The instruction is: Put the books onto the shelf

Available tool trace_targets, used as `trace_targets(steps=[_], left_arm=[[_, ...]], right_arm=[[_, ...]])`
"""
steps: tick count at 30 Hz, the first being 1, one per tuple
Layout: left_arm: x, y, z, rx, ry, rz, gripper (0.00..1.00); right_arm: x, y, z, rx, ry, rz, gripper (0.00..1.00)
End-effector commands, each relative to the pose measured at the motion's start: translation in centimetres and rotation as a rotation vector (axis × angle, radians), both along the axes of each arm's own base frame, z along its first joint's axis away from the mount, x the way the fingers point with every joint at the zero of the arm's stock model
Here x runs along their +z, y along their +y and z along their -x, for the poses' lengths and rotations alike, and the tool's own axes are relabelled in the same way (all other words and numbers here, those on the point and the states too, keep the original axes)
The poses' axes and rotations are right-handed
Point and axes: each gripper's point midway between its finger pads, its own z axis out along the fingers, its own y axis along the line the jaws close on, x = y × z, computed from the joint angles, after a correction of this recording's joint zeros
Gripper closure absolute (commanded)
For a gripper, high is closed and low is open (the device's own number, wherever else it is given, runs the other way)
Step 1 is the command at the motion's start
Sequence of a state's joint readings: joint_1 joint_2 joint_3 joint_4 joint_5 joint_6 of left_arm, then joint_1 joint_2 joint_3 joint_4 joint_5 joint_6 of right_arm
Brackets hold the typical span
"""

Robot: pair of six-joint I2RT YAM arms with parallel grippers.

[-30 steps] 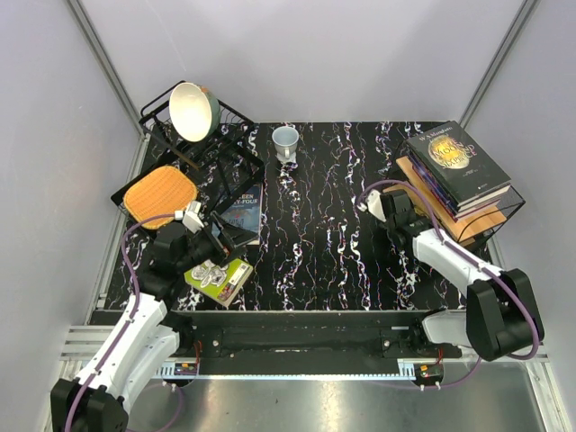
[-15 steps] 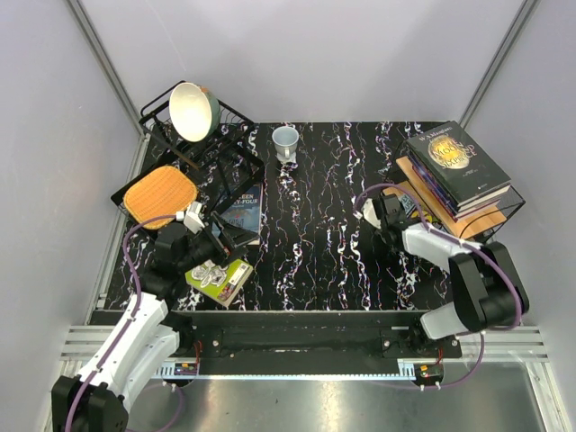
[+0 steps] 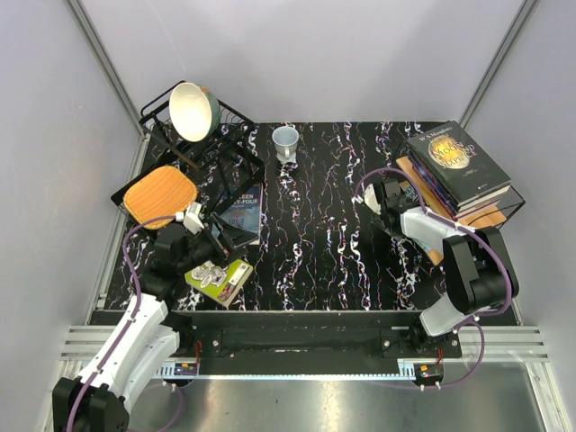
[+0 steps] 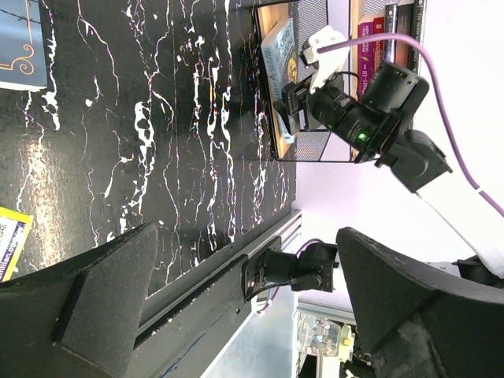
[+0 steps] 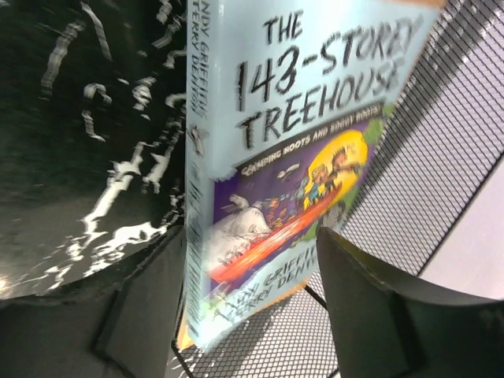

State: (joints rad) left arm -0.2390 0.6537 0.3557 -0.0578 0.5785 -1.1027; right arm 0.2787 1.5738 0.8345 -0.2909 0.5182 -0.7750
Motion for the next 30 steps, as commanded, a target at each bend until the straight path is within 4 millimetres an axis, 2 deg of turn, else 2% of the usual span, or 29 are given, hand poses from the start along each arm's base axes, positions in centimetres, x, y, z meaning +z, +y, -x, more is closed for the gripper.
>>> trace_targets(steps=[1, 5, 7, 8, 10, 11, 13, 15, 18, 19, 24, 27, 28, 30], left_arm=[[0.9, -0.2, 0.1, -0.032, -0.060, 0.007, 0.01], [0.8, -0.3, 0.1, -0.038, -0.063, 0.005, 0.01], [0.7, -0.3, 0.1, -0.044, -0.059, 0.005, 0.01], [0.7, -0.3, 0.0, -0.046, -0.056, 0.006, 0.01], [0.7, -0.4, 0.0, -0.049, -0.056, 0.004, 0.01], [0.8, -0.4, 0.0, -0.051, -0.060, 0.004, 0.01], [0.9, -0.4, 0.0, -0.051, -0.061, 0.004, 0.01], [1.0, -0.4, 0.1, -0.055, -0.065, 0.003, 0.01], [0.8, -0.3, 0.2, -0.056, -0.061, -0.005, 0.01], [0.9, -0.3, 0.3, -0.055, -0.065, -0.006, 0.01], [0.7, -0.2, 0.5, -0.053, -0.060, -0.010, 0.01], [0.6, -0.1, 0.4, -0.052, -0.061, -0.012, 0.01], [0.7, -0.2, 0.4, -0.054, -0.062, -0.012, 0.01], [0.6, -0.2, 0.4, -0.059, -0.061, -0.013, 0.01]], right_arm=[[1.0, 2.0, -0.2, 0.020, 0.023, -0.129, 0.25], [1.3, 4.3, 0.7, 0.069, 0.075, -0.253, 0.20], [1.1, 5.3, 1.8, 0.080, 0.126, -0.311, 0.20], [1.2, 6.6, 1.9, 0.104, 0.143, -0.375, 0.20], [1.3, 7.8, 2.5, 0.116, 0.176, -0.447, 0.23], [1.0, 8.6, 2.6, 0.124, 0.198, -0.484, 0.40], [0.8, 9.5, 2.5, 0.118, 0.221, -0.532, 0.60], [-0.7, 9.6, 2.6, 0.083, 0.272, -0.532, 0.79], [-2.4, 8.5, 1.5, 0.017, 0.293, -0.463, 0.91], [-3.2, 7.3, 1.0, -0.027, 0.291, -0.412, 0.91], [-3.7, 4.2, -1.8, -0.132, 0.193, -0.307, 0.91], [-3.2, 2.6, -3.1, -0.155, 0.129, -0.242, 0.81], [-2.8, 2.2, -3.4, -0.162, 0.110, -0.224, 0.73], [-2.6, 1.5, -3.8, -0.173, 0.094, -0.209, 0.66]])
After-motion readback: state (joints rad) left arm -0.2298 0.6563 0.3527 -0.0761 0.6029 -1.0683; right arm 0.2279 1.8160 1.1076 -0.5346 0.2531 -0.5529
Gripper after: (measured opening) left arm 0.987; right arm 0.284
